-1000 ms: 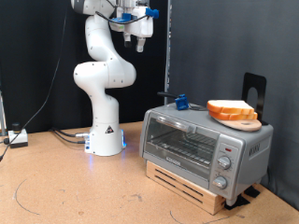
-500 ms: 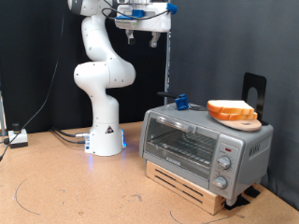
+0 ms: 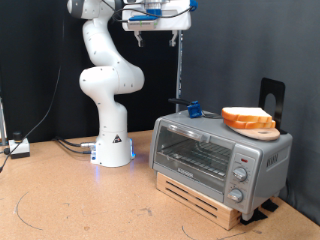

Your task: Make a piece of toast with the oven

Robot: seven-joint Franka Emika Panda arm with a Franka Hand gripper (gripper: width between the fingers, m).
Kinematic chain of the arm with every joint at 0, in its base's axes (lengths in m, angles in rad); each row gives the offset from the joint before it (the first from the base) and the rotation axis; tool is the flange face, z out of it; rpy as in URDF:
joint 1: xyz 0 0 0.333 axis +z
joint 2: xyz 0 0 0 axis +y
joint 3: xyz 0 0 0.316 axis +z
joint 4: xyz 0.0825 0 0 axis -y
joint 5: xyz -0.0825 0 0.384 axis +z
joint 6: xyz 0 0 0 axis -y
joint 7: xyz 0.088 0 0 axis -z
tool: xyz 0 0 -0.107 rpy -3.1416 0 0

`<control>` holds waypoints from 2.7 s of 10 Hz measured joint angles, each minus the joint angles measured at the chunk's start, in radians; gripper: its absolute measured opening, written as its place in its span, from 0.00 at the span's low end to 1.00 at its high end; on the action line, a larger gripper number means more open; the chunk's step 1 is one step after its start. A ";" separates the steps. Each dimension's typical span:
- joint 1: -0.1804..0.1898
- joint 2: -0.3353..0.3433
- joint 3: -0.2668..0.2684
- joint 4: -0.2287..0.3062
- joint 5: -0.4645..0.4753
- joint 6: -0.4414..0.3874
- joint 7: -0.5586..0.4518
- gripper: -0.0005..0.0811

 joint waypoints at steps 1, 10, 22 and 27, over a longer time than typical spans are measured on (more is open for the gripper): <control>0.020 -0.001 -0.026 -0.023 -0.012 0.044 -0.122 1.00; 0.138 0.071 -0.196 -0.097 -0.014 0.234 -0.747 1.00; 0.173 0.256 -0.288 -0.132 0.082 0.355 -0.976 1.00; 0.184 0.223 -0.328 -0.185 0.136 0.321 -1.133 1.00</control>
